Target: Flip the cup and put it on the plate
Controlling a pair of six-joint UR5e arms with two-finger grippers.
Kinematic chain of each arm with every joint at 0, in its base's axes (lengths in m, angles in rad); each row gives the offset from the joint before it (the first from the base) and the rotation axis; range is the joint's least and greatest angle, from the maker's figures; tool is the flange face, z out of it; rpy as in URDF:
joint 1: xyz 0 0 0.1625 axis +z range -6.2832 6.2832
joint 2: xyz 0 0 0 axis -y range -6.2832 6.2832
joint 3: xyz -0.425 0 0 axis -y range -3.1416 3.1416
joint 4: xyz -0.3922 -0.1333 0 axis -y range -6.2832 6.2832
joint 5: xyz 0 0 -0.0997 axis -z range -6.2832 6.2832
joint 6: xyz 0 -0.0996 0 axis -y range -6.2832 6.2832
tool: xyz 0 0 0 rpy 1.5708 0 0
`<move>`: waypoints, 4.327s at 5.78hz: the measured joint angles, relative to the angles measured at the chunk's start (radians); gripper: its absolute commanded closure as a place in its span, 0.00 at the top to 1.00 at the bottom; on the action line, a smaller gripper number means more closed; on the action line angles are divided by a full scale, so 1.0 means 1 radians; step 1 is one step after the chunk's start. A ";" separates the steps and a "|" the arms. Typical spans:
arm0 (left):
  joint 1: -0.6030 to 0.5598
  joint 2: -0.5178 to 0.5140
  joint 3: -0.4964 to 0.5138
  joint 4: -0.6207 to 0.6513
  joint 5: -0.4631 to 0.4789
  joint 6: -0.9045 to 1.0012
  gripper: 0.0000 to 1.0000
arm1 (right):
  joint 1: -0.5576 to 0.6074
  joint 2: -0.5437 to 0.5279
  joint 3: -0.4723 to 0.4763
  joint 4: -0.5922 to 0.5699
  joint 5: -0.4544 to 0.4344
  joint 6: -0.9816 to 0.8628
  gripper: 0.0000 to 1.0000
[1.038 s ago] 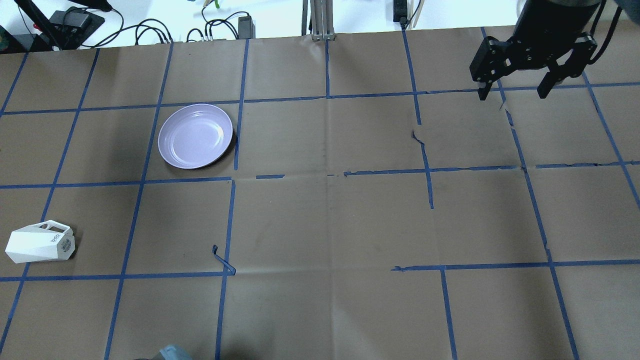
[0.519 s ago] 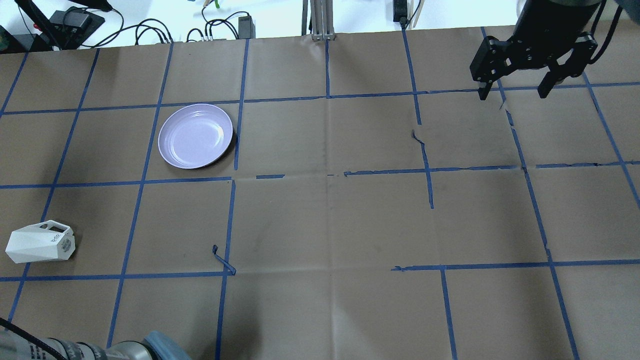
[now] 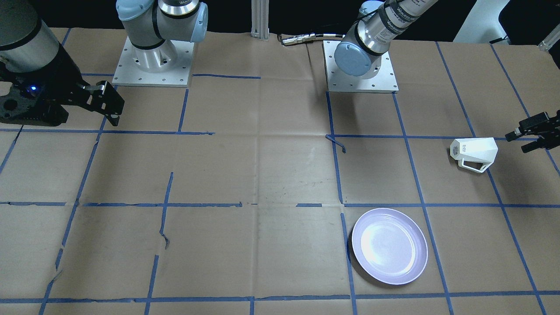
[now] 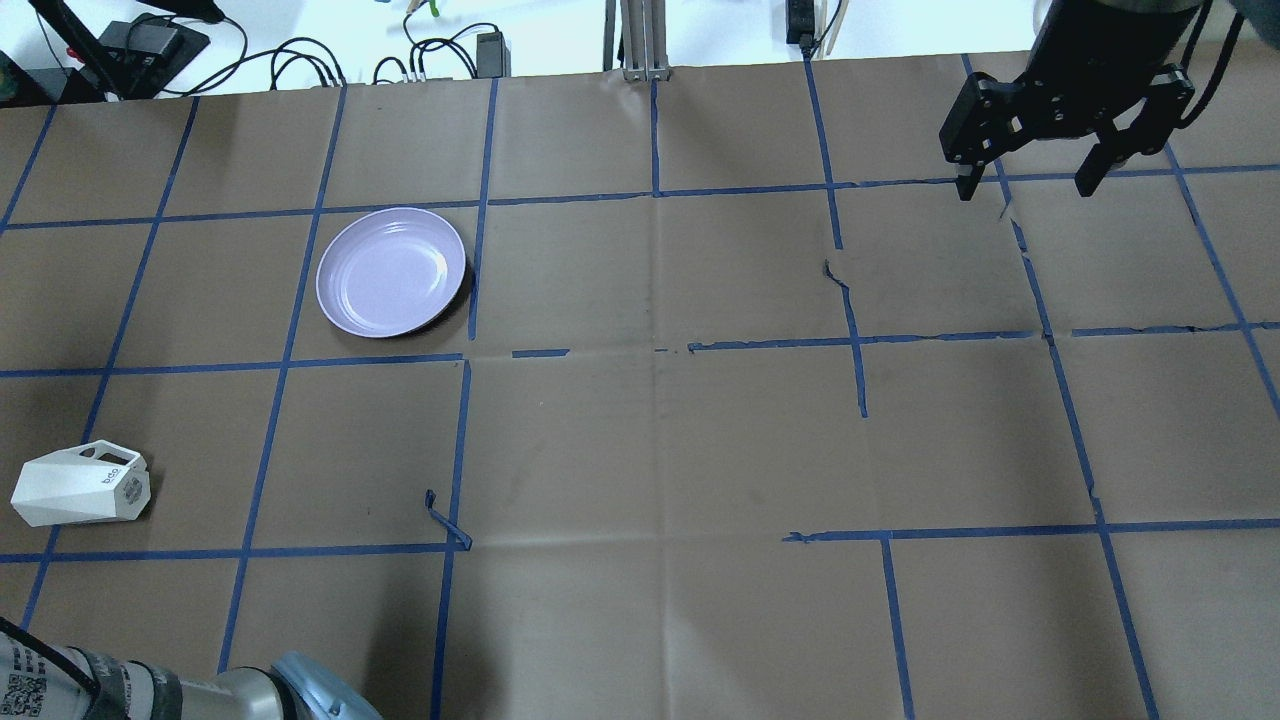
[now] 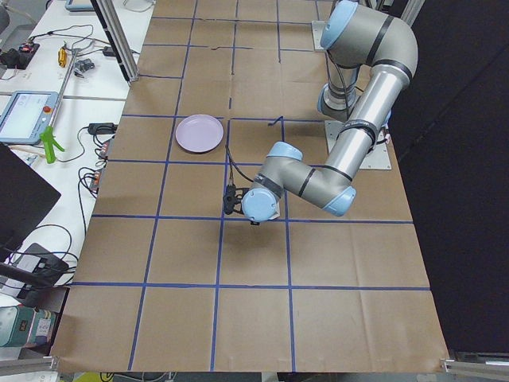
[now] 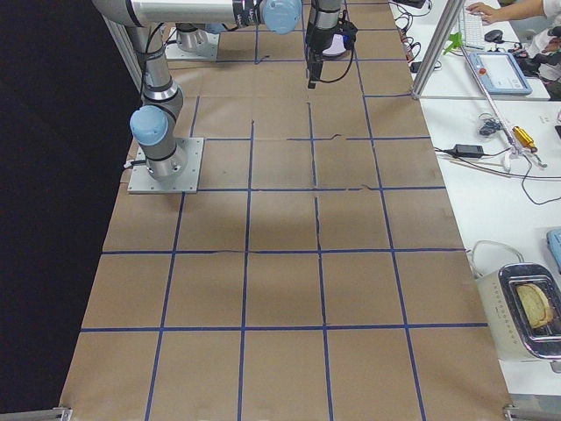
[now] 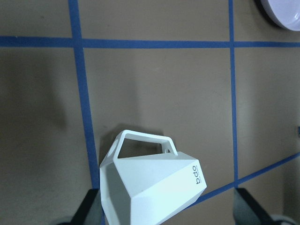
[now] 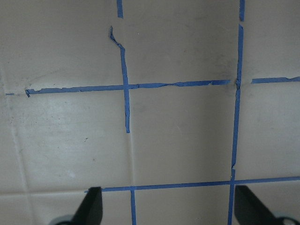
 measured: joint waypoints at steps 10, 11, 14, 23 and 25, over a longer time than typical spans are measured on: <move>-0.026 -0.024 0.027 -0.278 -0.036 0.093 0.00 | 0.000 0.000 0.000 0.000 0.000 0.000 1.00; -0.076 0.042 0.028 -0.288 -0.065 0.061 0.00 | 0.000 0.000 0.000 0.000 0.000 0.000 1.00; -0.333 0.235 0.028 -0.218 -0.081 -0.182 0.00 | 0.000 0.000 0.000 0.000 0.000 0.000 1.00; -0.926 -0.025 -0.005 0.465 0.242 -0.523 0.18 | 0.000 0.000 0.000 0.000 0.000 0.000 1.00; -0.927 -0.049 -0.005 0.471 0.252 -0.535 0.99 | 0.000 0.000 0.000 0.000 0.000 0.000 1.00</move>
